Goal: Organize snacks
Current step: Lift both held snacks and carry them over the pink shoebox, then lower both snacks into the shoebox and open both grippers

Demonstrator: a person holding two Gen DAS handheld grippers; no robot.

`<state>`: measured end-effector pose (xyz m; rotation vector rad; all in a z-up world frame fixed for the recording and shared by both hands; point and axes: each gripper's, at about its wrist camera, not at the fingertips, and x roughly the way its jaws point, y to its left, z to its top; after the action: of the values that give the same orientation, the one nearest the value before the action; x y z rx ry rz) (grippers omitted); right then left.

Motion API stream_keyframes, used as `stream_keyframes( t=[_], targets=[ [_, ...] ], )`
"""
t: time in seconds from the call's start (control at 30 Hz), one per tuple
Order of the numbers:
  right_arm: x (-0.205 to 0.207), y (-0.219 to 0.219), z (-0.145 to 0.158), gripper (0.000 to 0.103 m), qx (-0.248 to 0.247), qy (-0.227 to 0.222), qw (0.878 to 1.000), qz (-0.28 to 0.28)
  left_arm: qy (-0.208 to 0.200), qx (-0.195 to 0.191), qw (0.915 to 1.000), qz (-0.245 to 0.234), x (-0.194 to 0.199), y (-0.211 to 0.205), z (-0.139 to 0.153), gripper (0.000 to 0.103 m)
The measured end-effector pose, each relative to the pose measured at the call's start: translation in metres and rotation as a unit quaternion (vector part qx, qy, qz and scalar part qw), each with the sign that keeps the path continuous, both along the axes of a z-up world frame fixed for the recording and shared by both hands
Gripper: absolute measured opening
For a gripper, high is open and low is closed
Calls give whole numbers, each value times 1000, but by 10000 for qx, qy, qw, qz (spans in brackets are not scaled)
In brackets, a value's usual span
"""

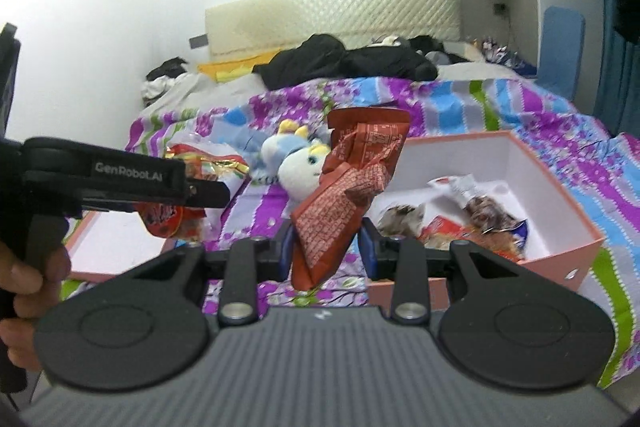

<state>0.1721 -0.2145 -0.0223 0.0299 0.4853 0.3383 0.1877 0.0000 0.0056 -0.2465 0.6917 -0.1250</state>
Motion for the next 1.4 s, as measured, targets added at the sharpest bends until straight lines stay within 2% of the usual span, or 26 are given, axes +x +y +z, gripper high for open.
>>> stream_keyframes(
  t=[0.23, 0.5, 0.83, 1.4],
  targets=[
    [3, -30, 10, 36, 42, -159, 9989, -437, -177, -31, 9992, -363, 16, -30, 19, 58],
    [16, -60, 6, 36, 70, -52, 9966, -817, -117, -104, 9972, -735, 45, -64, 17, 58],
    [67, -85, -14, 36, 29, 313, 9940, -1043, 281, -92, 9940, -1049, 115, -95, -13, 58],
    [177, -97, -78, 37, -72, 1181, 9880, -998, 984, 127, 9860, -1337, 243, -138, -84, 59]
  ],
)
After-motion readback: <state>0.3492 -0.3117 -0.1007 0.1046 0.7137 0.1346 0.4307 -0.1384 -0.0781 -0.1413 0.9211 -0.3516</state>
